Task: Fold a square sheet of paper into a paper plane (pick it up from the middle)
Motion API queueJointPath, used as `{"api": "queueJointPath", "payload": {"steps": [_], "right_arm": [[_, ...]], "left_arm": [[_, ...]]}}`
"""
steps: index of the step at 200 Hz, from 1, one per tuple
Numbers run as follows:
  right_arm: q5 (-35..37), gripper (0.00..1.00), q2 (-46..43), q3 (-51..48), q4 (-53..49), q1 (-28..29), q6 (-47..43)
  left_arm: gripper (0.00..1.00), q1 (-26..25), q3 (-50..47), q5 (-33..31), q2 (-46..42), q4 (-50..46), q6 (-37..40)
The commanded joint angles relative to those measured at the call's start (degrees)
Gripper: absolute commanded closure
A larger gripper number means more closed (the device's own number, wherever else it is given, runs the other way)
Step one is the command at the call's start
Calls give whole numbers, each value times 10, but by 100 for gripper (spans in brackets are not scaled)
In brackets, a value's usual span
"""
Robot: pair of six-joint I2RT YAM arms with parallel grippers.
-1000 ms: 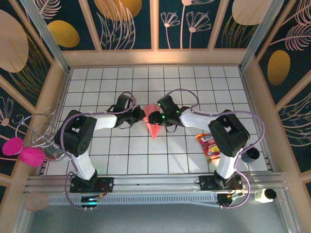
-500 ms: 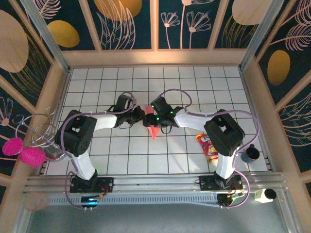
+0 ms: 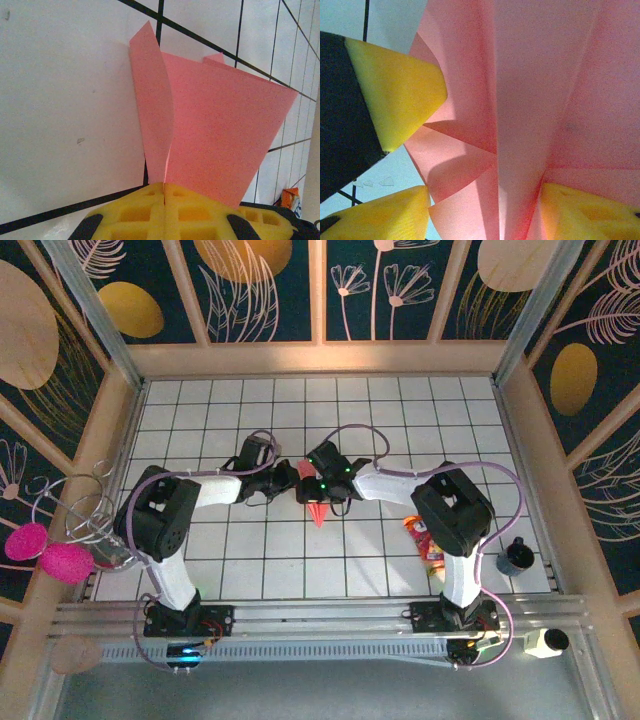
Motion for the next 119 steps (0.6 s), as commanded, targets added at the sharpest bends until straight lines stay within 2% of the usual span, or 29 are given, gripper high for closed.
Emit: {"api": "queueJointPath", "payload": {"steps": [1,62,119], "right_arm": [[27,43,-10,6,-14,3,-3],[44,53,-34,-10,-7,-1,11],[47,54,-38,-15,-7,-1,13]], "left_arm": [[100,3,8,5,10,-3,-1],[100,3,8,-4,11,-14,10],[100,3,11,-3,14,-20,15]]}}
